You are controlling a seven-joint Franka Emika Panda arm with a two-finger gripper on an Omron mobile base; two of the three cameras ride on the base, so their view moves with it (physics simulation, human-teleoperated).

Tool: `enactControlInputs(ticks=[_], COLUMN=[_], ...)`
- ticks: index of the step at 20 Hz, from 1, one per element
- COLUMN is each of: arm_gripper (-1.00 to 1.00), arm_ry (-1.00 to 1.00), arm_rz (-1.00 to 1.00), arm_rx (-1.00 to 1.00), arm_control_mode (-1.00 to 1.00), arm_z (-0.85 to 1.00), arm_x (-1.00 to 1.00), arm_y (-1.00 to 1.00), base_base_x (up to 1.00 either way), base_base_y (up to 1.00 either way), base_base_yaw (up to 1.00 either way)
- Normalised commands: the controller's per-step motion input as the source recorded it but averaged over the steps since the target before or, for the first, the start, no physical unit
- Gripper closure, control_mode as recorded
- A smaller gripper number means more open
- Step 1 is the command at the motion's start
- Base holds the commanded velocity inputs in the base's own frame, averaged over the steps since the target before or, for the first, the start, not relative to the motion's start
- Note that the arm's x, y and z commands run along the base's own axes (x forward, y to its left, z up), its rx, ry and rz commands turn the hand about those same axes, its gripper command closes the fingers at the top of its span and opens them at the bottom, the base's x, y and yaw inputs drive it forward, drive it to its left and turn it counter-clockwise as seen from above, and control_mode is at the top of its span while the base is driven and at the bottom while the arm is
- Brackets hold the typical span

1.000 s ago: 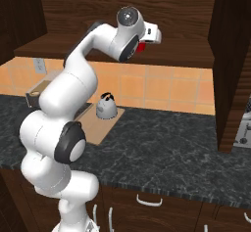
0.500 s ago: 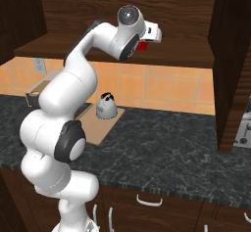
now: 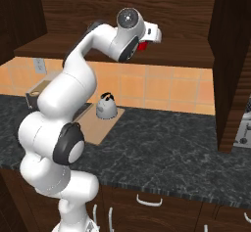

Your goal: Pick the kettle from the counter and place it on the tray. Then pick the mug from the cabinet and place it on the tray. Then close the cabinet doors.

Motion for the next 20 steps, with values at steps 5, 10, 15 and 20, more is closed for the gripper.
enactControlInputs(ticks=[5,10,15,20], arm_gripper=[1.00,1.00,1.00,1.00], arm_ry=[-0.10,-0.08,-0.05,0.00], arm_rz=[0.08,0.16,0.14,0.14], arm_rx=[0.01,0.00,0.00,0.00], arm_control_mode=[-1.00,-1.00,-1.00,-1.00], arm_z=[0.01,0.00,-0.03,-0.31], arm_x=[-0.60,-0.97,-1.00,-0.87], arm_y=[0.01,0.10,0.33,0.59], base_base_x=[0.00,0.00,0.00,0.00], base_base_y=[0.00,0.00,0.00,0.00], base_base_yaw=[0.00,0.00,0.00,0.00])
